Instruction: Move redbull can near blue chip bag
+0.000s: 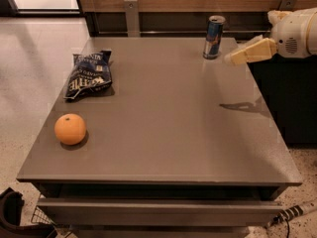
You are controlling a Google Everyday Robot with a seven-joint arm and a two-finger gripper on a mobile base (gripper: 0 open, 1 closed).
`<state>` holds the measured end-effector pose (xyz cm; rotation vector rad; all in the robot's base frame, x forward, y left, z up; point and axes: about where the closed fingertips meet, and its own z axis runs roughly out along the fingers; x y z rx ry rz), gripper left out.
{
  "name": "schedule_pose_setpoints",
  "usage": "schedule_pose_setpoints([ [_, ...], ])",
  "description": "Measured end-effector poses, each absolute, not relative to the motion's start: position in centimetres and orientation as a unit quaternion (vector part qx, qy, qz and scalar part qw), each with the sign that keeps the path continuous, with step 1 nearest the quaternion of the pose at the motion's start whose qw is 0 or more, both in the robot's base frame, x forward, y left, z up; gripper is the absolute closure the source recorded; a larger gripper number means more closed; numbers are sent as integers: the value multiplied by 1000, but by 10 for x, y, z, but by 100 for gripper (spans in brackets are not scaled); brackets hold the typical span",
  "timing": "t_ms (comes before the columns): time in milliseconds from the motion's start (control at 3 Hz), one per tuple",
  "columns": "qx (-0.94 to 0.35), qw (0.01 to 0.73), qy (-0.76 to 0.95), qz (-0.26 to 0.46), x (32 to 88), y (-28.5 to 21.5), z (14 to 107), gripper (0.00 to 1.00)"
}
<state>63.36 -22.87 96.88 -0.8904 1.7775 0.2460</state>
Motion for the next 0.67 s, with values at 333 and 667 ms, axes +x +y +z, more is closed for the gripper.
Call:
schedule_pose_setpoints([
  [333,-295,598,737,112,663,-233,960,0],
  [667,-251,625,731,110,679,-240,959,0],
])
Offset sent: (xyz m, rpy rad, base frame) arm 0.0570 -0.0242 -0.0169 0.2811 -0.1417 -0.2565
